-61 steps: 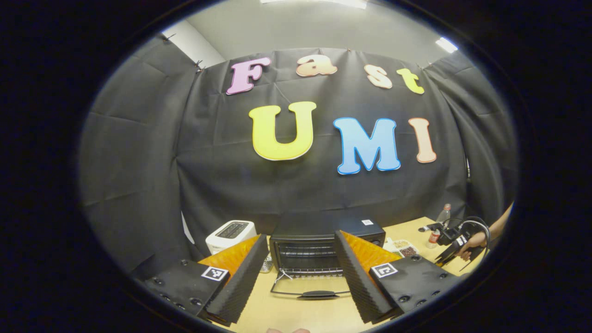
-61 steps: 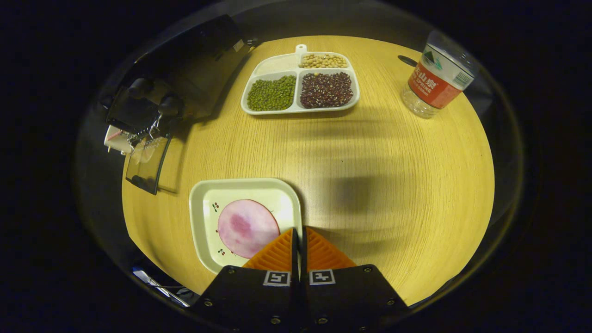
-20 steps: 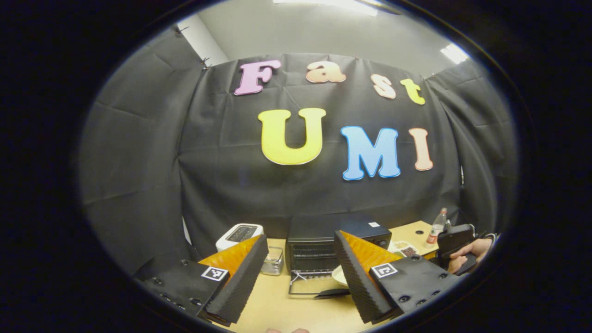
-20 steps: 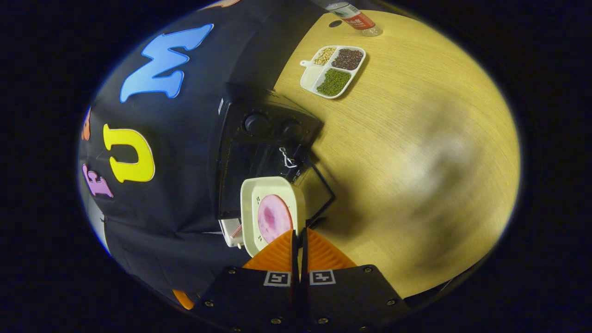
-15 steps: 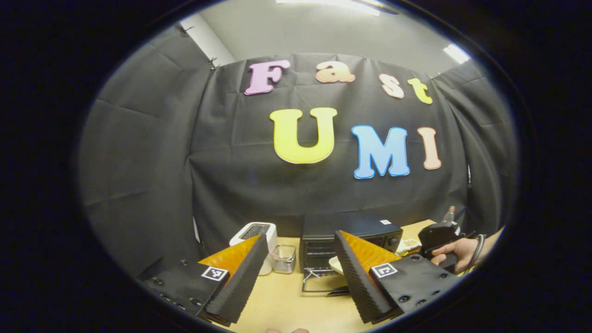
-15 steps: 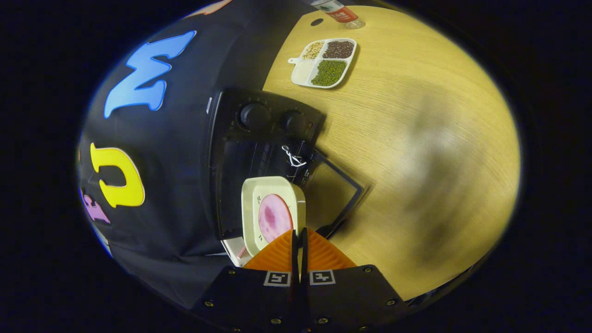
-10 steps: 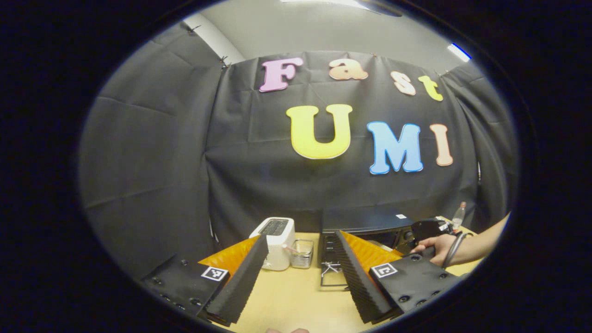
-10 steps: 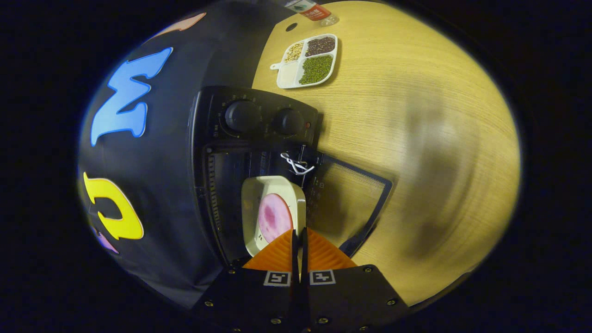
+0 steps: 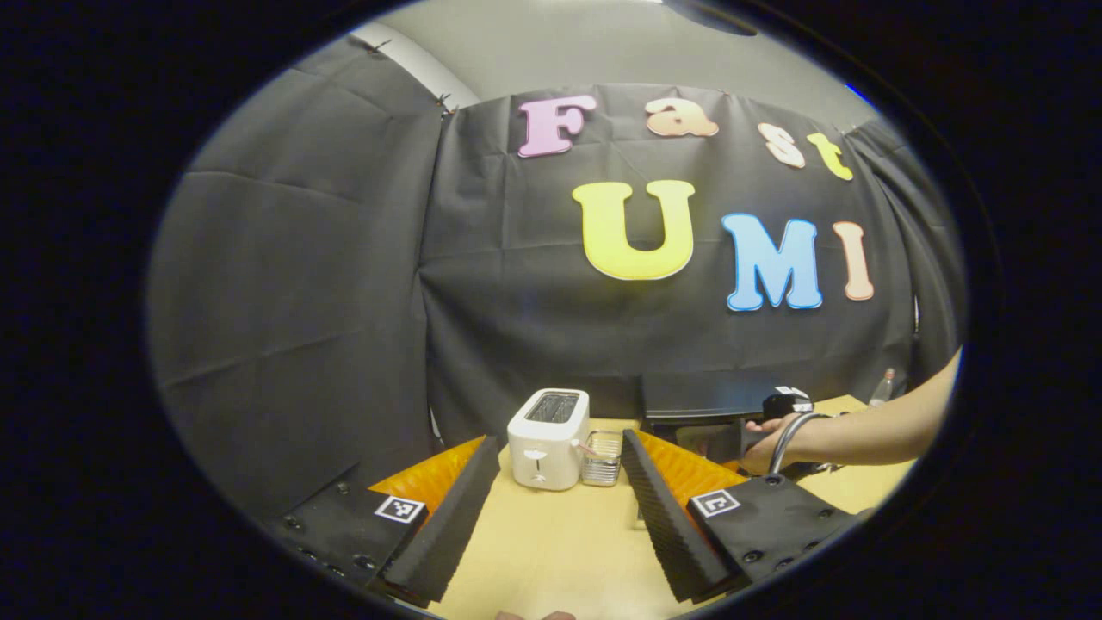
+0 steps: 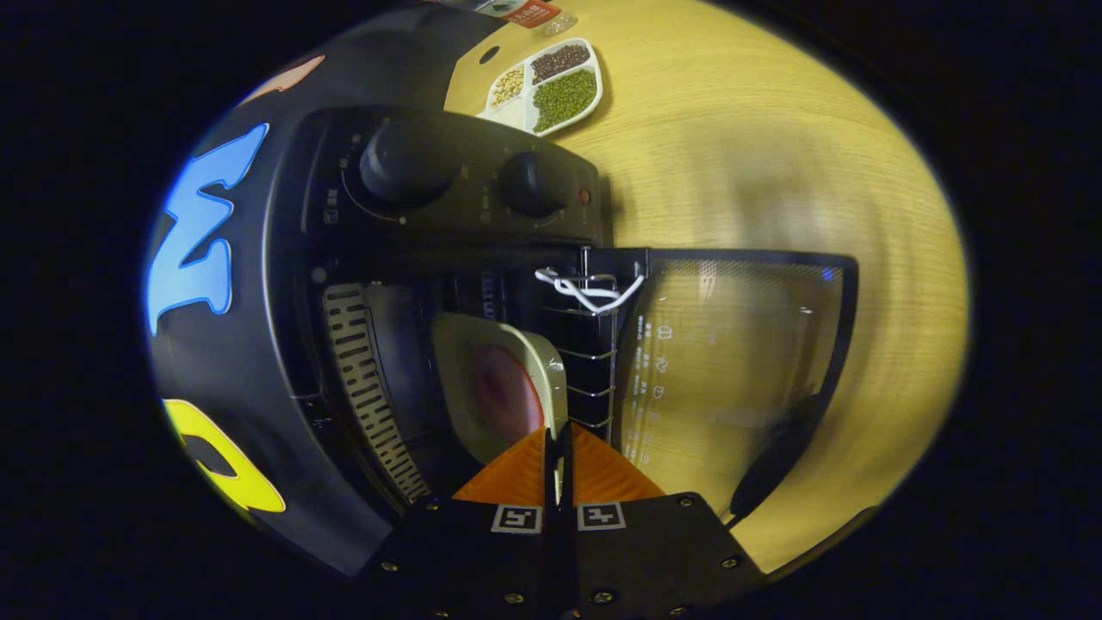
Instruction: Open the electric oven with the left hand, put the food in, and close the electric oven.
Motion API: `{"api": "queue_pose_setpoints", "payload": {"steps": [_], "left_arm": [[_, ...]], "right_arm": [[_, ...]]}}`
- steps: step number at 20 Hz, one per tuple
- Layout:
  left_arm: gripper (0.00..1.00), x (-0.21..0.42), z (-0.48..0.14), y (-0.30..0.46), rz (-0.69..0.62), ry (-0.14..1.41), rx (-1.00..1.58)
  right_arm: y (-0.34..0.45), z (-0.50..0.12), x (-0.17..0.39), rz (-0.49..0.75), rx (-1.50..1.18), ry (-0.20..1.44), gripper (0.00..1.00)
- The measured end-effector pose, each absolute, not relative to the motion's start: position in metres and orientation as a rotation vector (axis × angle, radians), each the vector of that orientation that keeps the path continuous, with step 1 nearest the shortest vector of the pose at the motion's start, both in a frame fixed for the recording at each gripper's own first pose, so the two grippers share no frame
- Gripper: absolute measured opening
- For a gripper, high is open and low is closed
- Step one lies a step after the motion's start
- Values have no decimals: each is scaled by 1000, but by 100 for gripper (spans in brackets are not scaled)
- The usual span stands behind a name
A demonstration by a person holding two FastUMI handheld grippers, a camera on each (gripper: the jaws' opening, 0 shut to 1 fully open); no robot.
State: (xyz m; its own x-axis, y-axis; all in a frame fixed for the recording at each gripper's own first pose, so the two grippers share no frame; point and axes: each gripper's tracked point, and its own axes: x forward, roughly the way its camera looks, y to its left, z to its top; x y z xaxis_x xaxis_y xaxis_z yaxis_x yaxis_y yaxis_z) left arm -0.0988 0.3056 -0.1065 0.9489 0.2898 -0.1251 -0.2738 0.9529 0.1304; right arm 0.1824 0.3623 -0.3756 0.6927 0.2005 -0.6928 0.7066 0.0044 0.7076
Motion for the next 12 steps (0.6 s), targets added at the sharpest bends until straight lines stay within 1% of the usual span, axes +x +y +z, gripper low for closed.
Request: {"api": "queue_pose_setpoints", "payload": {"steps": [1,2,3,4,7,10,11,12], "left_arm": [[96,-96,-108,305,285,147,115],[100,-94,-108,305,284,146,119],[100,-94,-106,304,282,144,122],[97,-91,-105,303,279,140,121],[98,-80,-108,297,259,144,106],[100,-69,-101,289,234,126,114],[97,-65,-98,285,227,121,115],[100,-62,-99,280,218,119,112]], "right_arm": [[365,-375,186,-453,1528,765,1],[367,-374,190,-443,1502,759,1],[370,-376,194,-433,1485,765,1],[372,-374,195,-423,1491,768,1],[369,-373,198,-405,1518,748,3],[365,-360,192,-337,1525,745,7],[364,-356,189,-304,1506,758,10],[363,-353,180,-276,1464,786,16]]}}
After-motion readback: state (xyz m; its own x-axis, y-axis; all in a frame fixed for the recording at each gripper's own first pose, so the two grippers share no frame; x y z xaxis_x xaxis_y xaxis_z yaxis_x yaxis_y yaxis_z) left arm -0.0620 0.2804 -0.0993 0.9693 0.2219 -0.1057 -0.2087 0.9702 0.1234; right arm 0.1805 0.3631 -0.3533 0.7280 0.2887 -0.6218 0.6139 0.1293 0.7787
